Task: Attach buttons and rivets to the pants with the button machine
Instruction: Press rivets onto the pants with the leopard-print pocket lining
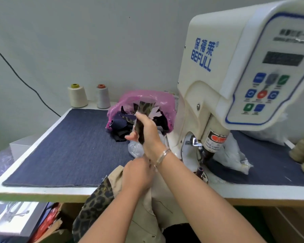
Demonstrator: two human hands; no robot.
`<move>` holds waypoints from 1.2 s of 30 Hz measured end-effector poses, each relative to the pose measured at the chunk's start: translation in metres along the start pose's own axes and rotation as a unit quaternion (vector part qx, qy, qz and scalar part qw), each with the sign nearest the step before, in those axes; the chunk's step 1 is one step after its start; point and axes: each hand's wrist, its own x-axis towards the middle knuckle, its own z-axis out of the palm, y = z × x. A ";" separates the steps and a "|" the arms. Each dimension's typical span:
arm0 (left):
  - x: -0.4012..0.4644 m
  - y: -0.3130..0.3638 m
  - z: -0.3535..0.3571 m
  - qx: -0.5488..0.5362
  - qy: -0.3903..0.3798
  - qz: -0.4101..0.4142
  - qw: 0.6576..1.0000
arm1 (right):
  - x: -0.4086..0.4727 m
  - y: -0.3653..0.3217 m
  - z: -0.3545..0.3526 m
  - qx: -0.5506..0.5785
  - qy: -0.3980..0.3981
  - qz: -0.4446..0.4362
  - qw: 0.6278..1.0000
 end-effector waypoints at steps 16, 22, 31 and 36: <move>0.015 -0.012 -0.106 -0.304 -0.347 0.045 0.886 | -0.125 0.040 -0.081 -0.493 -0.012 -0.039 0.869; 0.005 -0.001 -0.132 -0.185 -0.379 0.069 0.904 | -0.123 0.024 -0.076 -0.504 -0.018 -0.040 0.863; -0.008 0.006 -0.146 -0.230 -0.378 0.097 0.891 | -0.152 0.003 -0.099 -0.430 -0.074 -0.106 0.894; -0.012 0.012 -0.146 -0.224 -0.391 0.107 0.886 | -0.172 0.001 -0.123 -0.371 -0.076 -0.085 0.921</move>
